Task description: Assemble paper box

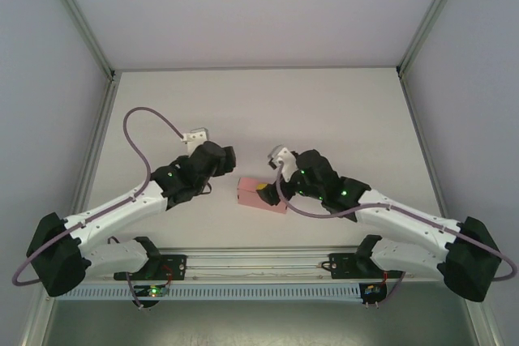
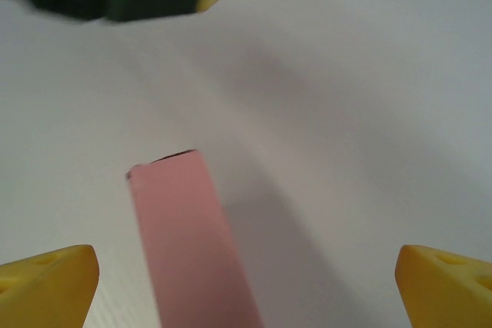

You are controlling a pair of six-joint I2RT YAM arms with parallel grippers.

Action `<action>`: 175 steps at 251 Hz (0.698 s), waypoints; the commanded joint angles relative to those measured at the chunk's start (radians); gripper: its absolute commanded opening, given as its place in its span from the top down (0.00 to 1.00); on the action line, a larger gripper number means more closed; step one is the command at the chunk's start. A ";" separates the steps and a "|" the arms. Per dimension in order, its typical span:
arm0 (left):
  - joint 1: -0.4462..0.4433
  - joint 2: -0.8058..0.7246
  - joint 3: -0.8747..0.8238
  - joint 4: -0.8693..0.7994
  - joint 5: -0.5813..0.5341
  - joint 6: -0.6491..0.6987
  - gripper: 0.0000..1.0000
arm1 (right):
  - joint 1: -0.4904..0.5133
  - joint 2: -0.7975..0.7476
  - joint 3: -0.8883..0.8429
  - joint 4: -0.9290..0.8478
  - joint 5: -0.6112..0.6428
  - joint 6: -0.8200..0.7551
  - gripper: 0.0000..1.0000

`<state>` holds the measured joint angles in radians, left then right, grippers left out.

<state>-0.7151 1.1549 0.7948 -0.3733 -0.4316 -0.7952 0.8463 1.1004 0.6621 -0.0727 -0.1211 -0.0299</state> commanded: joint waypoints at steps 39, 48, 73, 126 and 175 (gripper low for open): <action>0.127 -0.034 -0.052 -0.139 0.030 -0.024 0.00 | -0.005 0.217 0.172 -0.274 -0.061 -0.280 0.02; 0.133 -0.049 -0.068 -0.135 0.024 -0.020 0.00 | -0.005 0.234 0.175 -0.269 -0.040 -0.295 0.02; 0.146 -0.090 -0.109 -0.127 0.014 -0.021 0.00 | -0.006 0.274 0.184 -0.258 0.020 -0.310 0.02; 0.169 -0.153 -0.164 -0.140 0.004 -0.036 0.00 | -0.004 0.363 0.223 -0.332 -0.044 -0.357 0.13; 0.173 -0.181 -0.188 -0.139 -0.001 -0.051 0.00 | -0.006 0.373 0.253 -0.346 -0.008 -0.360 0.45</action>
<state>-0.5564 0.9924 0.6281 -0.4858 -0.4007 -0.8207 0.8463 1.4830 0.8814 -0.3889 -0.1463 -0.3744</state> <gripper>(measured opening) 0.999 0.649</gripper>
